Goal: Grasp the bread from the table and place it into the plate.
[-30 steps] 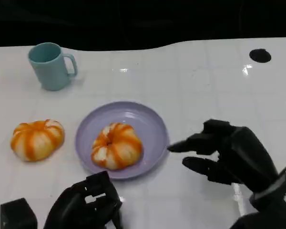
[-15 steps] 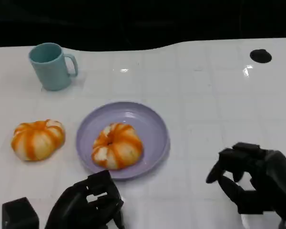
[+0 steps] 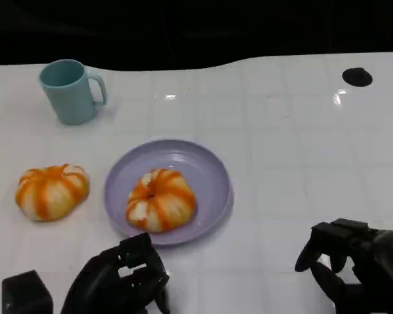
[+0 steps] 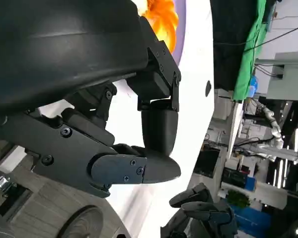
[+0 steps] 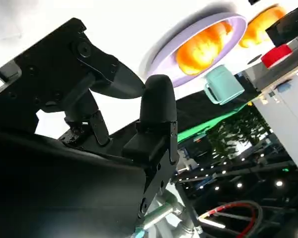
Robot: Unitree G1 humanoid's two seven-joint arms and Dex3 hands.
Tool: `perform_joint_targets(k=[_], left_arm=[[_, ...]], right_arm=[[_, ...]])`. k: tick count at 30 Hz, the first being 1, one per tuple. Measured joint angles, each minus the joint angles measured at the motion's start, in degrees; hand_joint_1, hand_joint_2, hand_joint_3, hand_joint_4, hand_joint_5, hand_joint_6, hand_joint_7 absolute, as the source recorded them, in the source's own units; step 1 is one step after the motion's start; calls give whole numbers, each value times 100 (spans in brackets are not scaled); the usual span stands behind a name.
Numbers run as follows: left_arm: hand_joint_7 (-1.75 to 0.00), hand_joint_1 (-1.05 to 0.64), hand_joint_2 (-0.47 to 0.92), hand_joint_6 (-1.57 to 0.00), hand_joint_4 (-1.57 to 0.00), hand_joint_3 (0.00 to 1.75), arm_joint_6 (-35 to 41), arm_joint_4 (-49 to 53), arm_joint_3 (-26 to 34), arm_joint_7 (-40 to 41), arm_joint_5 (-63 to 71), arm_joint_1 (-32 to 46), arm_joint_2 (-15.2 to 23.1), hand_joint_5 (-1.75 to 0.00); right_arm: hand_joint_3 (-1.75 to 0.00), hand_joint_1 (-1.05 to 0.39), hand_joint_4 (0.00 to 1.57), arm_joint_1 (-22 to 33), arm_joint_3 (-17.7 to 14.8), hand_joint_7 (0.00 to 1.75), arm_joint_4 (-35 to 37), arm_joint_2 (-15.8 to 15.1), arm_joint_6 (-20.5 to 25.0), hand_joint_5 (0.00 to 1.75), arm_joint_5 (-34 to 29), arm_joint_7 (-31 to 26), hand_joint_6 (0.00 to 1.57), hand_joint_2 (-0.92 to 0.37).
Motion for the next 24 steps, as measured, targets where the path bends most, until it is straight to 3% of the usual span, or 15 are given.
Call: perform_joint_targets(k=[17,24], left_arm=[[-146,-60,79,-73,-78,46,44,-3,34,0,-6,1,77,-175],[-146,-60,79,-74,-78,45,66,-12,33,0,-13,1,77,-175]], right_arm=[[-124,-19,84,-375,103,158,884,38,-79,175,-447,-780,66,-43],[-121,-17,84,-435,160,154,937,37,-120,175,-501,-832,70,-43]])
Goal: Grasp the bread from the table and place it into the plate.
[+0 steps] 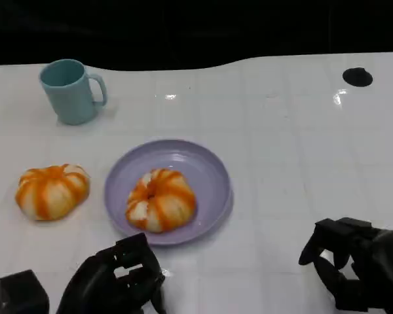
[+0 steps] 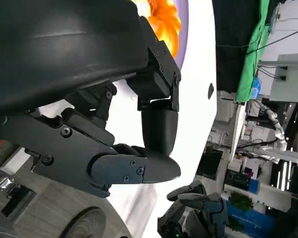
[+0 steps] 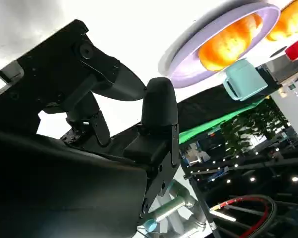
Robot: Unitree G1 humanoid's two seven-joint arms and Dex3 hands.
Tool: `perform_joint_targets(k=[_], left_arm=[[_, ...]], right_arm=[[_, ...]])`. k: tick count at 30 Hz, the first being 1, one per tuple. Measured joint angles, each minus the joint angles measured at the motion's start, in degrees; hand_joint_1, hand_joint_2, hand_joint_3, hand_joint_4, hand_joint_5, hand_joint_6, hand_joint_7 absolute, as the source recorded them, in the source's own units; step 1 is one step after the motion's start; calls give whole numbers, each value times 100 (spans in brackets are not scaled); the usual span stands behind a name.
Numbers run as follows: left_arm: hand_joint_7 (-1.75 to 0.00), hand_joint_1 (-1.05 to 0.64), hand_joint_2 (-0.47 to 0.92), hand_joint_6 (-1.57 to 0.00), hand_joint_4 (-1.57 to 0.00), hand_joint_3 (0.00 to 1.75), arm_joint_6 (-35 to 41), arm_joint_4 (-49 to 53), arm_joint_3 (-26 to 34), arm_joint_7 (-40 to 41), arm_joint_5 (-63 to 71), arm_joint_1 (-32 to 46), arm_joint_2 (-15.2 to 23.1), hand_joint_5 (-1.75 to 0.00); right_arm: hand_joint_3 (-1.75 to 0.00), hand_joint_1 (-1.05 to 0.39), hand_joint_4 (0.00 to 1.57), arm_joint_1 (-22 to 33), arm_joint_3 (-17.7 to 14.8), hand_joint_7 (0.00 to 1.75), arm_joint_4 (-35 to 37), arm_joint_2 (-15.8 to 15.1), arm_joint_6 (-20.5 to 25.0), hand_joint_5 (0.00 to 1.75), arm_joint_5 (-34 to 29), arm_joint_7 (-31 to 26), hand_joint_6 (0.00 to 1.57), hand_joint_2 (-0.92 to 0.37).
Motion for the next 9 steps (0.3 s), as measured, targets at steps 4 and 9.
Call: perform_joint_targets(k=[4,9], left_arm=[[-145,-59,79,-73,-78,46,10,-17,-4,0,2,2,0,-175],[-146,-61,79,-74,-78,45,9,-43,-9,1,5,3,0,-175]], right_arm=[[-123,-17,83,-10,8,149,1,-1,-31,174,0,0,71,-42],[-123,-18,84,-12,39,145,1,-4,-35,173,-44,-37,73,-41]])
